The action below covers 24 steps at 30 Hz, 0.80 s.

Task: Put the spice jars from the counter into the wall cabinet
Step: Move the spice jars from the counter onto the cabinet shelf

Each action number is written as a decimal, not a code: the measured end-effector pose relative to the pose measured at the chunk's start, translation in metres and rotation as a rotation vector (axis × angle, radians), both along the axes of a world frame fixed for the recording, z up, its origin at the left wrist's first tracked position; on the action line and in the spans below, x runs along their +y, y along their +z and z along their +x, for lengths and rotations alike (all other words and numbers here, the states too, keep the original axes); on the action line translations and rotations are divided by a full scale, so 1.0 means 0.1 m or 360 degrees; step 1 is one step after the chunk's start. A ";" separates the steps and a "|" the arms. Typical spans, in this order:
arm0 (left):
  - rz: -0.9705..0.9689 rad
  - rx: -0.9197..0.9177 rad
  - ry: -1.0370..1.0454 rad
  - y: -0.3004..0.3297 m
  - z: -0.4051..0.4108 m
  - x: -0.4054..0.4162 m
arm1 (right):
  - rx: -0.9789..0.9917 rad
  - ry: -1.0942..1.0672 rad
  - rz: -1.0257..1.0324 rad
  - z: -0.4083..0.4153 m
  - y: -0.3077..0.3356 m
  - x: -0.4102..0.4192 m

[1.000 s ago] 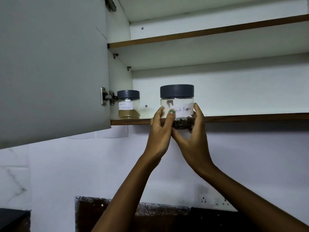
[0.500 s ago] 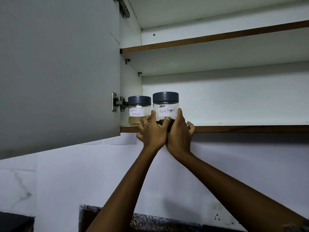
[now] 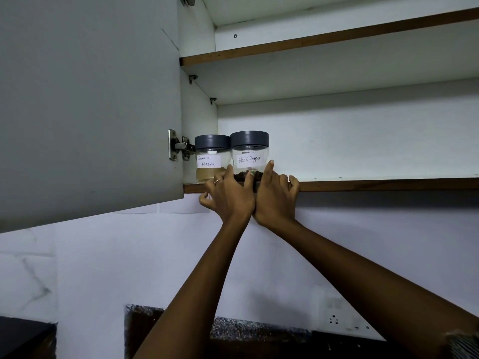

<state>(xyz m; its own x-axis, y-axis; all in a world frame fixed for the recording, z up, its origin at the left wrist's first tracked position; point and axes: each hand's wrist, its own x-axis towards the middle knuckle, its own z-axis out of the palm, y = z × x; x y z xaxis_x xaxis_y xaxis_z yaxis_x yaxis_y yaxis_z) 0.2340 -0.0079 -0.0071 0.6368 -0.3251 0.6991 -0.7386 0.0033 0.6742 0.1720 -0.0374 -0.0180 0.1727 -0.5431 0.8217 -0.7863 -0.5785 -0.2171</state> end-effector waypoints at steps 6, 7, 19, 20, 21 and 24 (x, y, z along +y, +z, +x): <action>-0.0017 0.0007 -0.0003 -0.02 -0.02 0.00 | 0.0083 -0.0032 0.0005 -0.02 -0.02 0.00; -0.0017 0.0020 -0.0017 -0.02 -0.02 0.00 | 0.0097 -0.0035 0.0004 -0.02 -0.02 0.00; -0.0440 -0.0614 -0.0372 -0.77 -0.10 0.62 | -0.0130 0.0397 -0.0277 -0.50 -0.57 0.49; -0.0364 -0.0705 -0.0425 -0.95 -0.11 0.72 | -0.0097 0.0448 -0.0250 -0.60 -0.75 0.58; -0.0293 -0.0777 -0.0485 -1.13 -0.11 0.84 | -0.0050 0.0507 -0.0219 -0.70 -0.93 0.67; -0.0052 -0.0822 -0.0674 -1.68 -0.15 1.14 | 0.0048 0.0632 -0.0100 -0.97 -1.47 0.93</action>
